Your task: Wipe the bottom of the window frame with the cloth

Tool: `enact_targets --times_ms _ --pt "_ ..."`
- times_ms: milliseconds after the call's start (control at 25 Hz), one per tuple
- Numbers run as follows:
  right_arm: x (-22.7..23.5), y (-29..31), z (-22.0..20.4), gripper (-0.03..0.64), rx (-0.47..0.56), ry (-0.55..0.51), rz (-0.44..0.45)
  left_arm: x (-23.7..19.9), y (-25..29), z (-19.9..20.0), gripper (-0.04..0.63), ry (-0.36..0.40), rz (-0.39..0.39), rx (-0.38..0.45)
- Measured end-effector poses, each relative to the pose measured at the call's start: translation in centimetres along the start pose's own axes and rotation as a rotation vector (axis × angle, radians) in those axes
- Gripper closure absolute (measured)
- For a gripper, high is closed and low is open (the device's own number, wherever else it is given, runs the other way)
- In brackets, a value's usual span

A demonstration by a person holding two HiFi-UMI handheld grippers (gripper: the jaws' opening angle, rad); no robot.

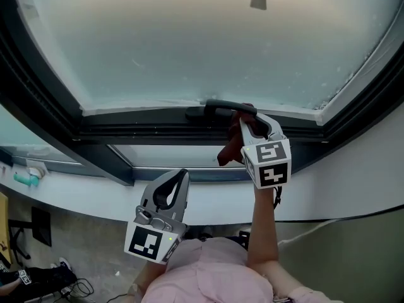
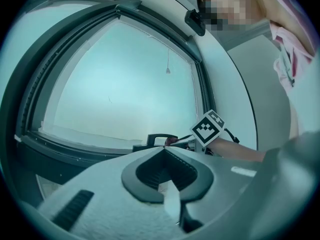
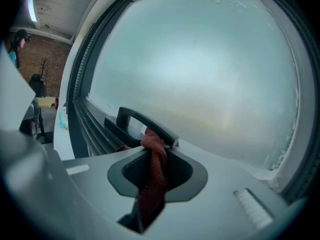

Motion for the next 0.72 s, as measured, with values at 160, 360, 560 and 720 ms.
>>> enact_targets --times_ms 160,360,560,720 --pt "0.46 0.47 0.05 0.549 0.004 0.021 0.021 -0.12 -0.05 -0.09 0.597 -0.005 0.012 0.004" --pt "0.62 0.6 0.18 0.551 -0.009 0.021 0.04 -0.06 -0.06 -0.01 0.598 -0.006 0.02 0.01" --pt "0.59 0.56 0.23 0.551 -0.018 -0.021 0.052 0.23 -0.15 0.01 0.597 -0.008 0.029 0.009" --pt "1.14 0.34 0.05 0.551 -0.034 -0.057 0.037 0.65 0.16 -0.08 0.598 -0.012 0.035 0.005"
Point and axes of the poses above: the fingertips, and each gripper's own axes: y forward along the fingers, x to its right, z out of its top, the point moved 8 cm from there along -y, backward along the fingers, and after that the axes turned 11 degrees about -x, right-handed, at the moved point
